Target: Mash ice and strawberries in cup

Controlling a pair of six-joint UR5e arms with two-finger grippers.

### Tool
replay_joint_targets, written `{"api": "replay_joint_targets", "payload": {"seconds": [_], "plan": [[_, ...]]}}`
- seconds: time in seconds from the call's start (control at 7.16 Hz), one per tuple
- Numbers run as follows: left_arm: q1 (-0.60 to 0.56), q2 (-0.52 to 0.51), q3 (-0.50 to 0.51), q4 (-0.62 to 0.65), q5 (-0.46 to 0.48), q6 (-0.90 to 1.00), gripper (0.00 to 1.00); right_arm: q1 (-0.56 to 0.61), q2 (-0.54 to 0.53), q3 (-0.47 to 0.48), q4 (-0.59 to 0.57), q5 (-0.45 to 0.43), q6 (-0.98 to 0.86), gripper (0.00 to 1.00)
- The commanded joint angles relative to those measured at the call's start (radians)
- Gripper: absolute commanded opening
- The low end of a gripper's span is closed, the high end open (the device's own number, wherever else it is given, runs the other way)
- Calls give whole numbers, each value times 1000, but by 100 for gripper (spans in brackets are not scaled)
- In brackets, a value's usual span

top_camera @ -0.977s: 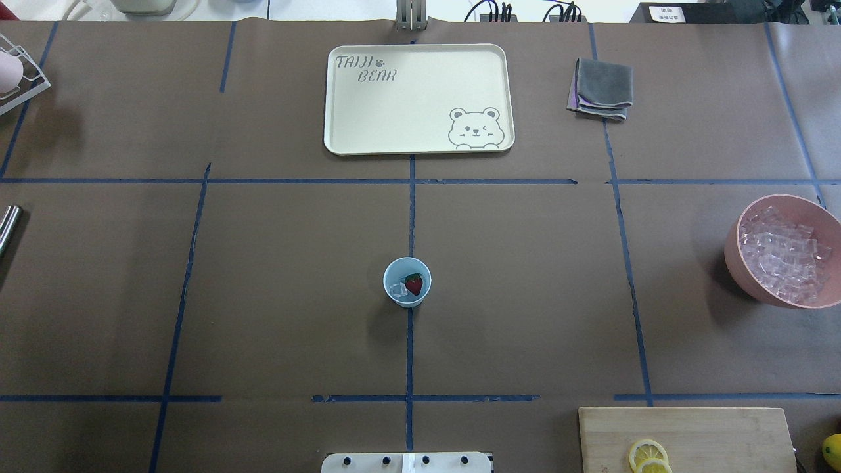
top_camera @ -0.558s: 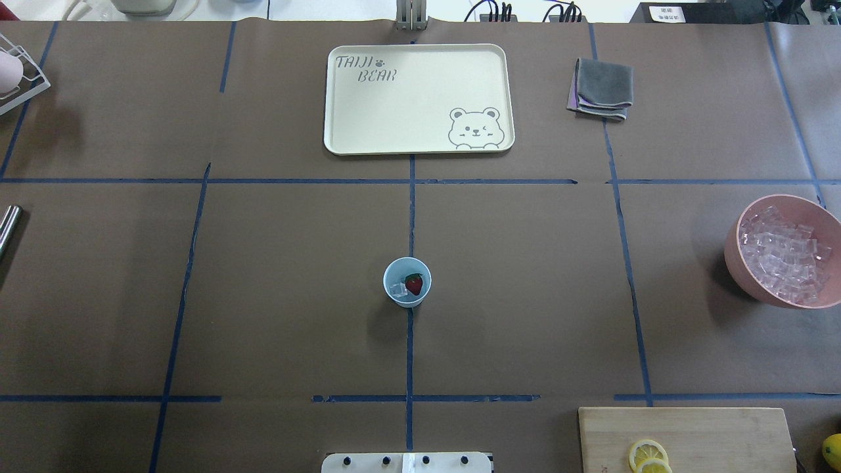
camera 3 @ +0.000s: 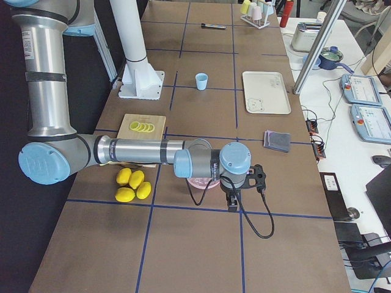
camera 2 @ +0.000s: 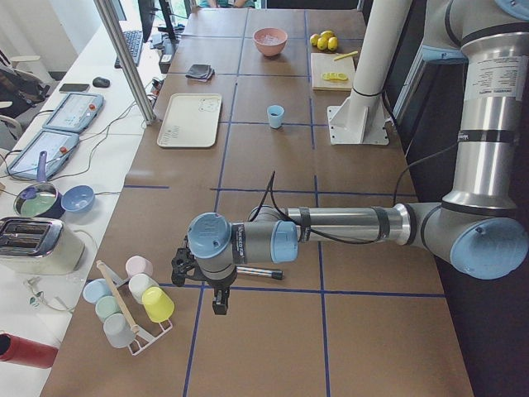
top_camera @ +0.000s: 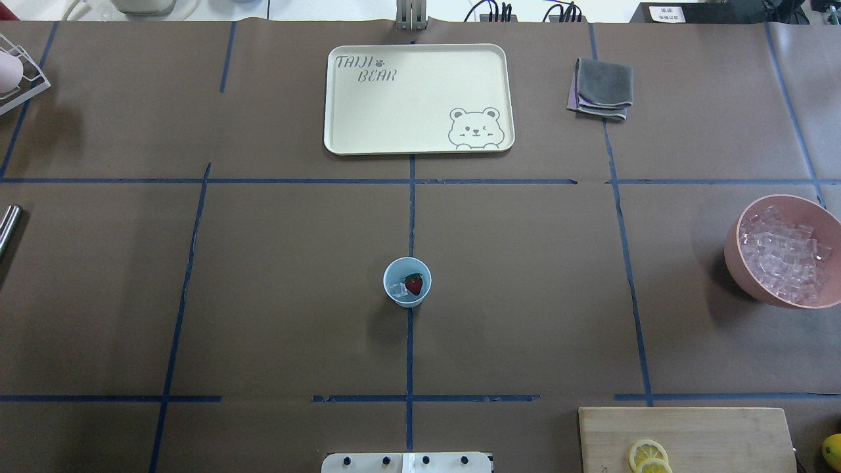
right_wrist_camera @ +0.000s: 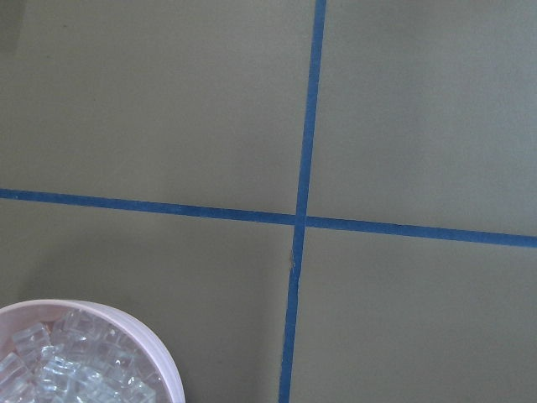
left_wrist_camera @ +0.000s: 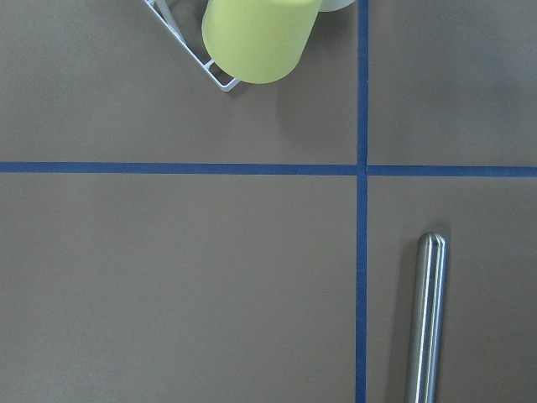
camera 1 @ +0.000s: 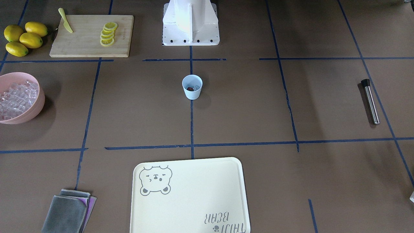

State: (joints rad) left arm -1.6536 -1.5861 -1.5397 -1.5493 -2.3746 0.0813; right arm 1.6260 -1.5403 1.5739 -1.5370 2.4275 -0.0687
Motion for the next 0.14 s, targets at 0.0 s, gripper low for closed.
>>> {"api": "replay_joint_targets", "payload": {"seconds": [0.0], "plan": [[0,0,3,0,0,0,100,0,5,0,0,-15,3,99]]}}
